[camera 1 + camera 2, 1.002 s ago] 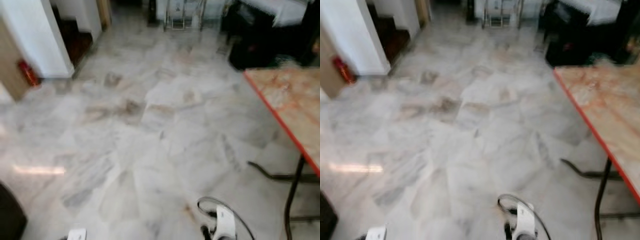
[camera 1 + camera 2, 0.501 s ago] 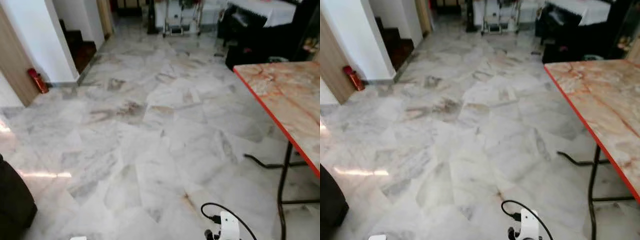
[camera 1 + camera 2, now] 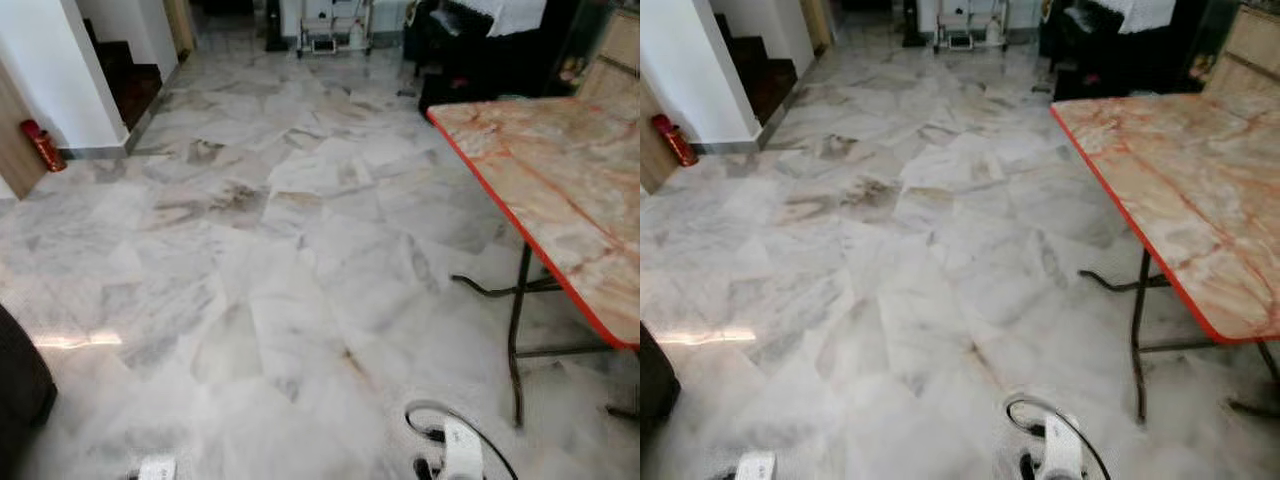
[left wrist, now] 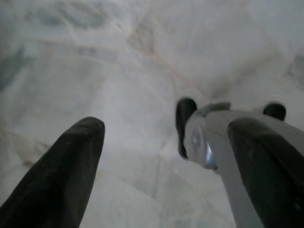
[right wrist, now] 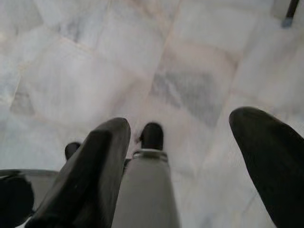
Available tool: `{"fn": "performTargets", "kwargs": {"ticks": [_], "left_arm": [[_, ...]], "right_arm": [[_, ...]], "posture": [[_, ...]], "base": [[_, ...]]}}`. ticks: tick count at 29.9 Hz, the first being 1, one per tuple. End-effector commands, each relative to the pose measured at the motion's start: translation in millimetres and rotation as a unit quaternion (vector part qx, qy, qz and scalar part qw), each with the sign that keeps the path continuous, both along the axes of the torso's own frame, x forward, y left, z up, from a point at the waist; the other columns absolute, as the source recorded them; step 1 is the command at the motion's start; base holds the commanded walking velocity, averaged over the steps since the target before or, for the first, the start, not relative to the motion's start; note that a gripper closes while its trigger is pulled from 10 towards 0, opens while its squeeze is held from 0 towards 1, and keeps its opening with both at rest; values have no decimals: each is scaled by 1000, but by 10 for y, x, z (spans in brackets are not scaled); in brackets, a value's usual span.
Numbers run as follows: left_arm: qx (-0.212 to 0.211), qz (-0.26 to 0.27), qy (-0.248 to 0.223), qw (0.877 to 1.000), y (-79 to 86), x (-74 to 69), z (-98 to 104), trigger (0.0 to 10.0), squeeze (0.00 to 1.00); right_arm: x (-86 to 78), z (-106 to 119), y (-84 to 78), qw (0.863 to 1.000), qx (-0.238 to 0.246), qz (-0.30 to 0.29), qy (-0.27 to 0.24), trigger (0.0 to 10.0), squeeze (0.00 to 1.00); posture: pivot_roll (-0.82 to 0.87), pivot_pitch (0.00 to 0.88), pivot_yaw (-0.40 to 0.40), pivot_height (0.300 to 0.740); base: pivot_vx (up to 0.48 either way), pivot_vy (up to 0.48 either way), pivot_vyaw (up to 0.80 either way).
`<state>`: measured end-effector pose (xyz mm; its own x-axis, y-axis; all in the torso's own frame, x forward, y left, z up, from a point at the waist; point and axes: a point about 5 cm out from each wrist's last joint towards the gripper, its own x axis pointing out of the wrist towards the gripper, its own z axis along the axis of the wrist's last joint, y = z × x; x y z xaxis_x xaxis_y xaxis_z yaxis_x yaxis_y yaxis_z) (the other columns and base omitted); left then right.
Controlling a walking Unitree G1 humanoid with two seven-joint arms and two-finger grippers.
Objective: Move the pillow to the sofa from floor
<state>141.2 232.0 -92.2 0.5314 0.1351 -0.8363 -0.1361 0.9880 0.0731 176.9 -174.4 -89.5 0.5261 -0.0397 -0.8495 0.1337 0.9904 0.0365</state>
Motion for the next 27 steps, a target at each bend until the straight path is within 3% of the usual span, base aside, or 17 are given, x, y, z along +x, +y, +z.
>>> {"fn": "performTargets", "kwargs": {"ticks": [1, 27], "left_arm": [[0, 7, 9, 1000, 15, -36, -12, 10000, 0], [-1, 12, 8, 1000, 11, -39, -15, 10000, 0]], "right_arm": [[9, 4, 2, 1000, 0, 0, 0, 10000, 0], [8, 4, -1, 1000, 1, 1, 0, 10000, 0]], "posture": [[-13, 0, -18, 740], [-11, 0, -21, 740]], "base": [[-296, 0, 0], [-295, 0, 0]]}}
